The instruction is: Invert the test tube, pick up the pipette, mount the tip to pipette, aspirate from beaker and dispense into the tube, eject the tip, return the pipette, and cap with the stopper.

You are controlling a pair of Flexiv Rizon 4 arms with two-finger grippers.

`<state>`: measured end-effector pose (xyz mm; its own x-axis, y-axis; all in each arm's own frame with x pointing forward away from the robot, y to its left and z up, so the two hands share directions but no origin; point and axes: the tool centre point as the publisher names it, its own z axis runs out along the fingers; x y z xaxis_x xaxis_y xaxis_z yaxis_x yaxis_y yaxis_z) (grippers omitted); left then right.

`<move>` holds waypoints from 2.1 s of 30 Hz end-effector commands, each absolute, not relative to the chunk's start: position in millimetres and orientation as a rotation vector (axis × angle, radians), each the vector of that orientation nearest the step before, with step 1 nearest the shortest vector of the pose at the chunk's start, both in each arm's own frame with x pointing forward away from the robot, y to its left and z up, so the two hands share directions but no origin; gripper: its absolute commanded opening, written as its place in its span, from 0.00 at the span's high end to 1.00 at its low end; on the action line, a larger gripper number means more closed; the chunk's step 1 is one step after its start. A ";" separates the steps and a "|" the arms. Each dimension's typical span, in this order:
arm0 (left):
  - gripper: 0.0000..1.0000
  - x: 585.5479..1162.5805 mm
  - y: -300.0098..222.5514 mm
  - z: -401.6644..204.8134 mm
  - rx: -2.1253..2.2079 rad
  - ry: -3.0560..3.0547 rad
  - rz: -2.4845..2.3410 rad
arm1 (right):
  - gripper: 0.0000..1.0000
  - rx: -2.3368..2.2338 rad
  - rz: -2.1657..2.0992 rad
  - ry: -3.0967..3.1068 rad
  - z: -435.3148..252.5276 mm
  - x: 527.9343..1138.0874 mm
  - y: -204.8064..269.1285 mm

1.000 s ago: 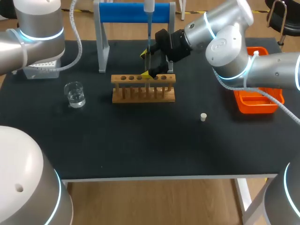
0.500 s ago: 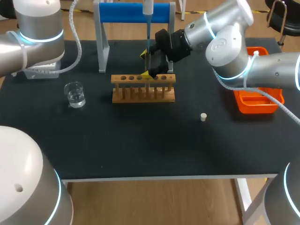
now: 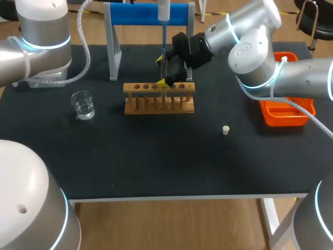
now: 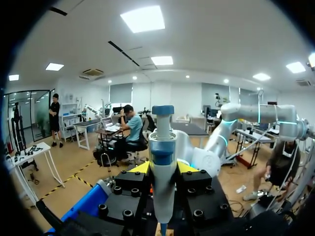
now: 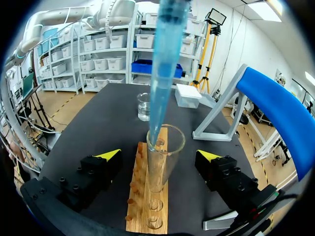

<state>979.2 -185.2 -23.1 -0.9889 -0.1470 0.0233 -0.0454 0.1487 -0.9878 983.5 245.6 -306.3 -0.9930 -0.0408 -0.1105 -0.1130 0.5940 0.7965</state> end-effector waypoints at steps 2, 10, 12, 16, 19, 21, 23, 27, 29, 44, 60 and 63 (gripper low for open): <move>1.00 979.7 -184.1 -20.6 -0.196 2.342 -1.966 | 0.00 -0.132 1.371 2.734 -305.5 983.2 245.2; 1.00 981.2 -181.3 -22.3 -0.223 2.328 -1.924 | 0.00 -0.132 1.371 2.734 -305.5 983.2 245.2; 1.00 981.5 -181.0 -22.7 -0.226 2.322 -1.924 | 0.00 -0.132 1.371 2.734 -305.5 983.2 245.2; 1.00 983.3 -180.7 -23.5 -0.235 2.309 -1.926 | 0.00 -0.132 1.371 2.734 -305.5 983.2 245.2; 1.00 984.3 -179.6 -24.0 -0.248 2.278 -1.950 | 0.00 -0.132 1.371 2.734 -305.5 983.2 245.2; 1.00 985.0 -178.3 -23.9 -0.253 2.245 -1.975 | 0.00 -0.132 1.371 2.734 -305.5 983.2 245.2; 1.00 985.4 -177.6 -24.1 -0.255 2.222 -1.991 | 0.00 -0.132 1.371 2.734 -305.5 983.2 245.2; 1.00 986.1 -175.7 -24.0 -0.262 2.166 -2.043 | 0.00 -0.132 1.371 2.734 -305.5 983.2 245.2; 1.00 986.0 -175.1 -23.8 -0.265 2.161 -2.048 | 0.00 -0.132 1.371 2.734 -305.5 983.2 245.2; 1.00 982.6 -181.5 -24.8 -0.225 2.274 -2.071 | 0.00 -0.132 1.371 2.734 -305.5 983.2 245.2; 1.00 983.2 -181.5 -25.6 -0.215 2.320 -1.942 | 0.00 -0.132 1.371 2.734 -305.5 983.2 245.2; 1.00 983.6 -181.0 -25.7 -0.208 2.303 -1.933 | 0.00 -0.132 1.371 2.734 -305.5 983.2 245.2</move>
<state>987.2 -180.7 -25.0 -0.9842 -0.1772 -0.0059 -0.0260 0.1772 -0.9838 983.5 245.5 -306.3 -0.9930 -0.0408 -0.1105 -0.1130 0.5940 0.7965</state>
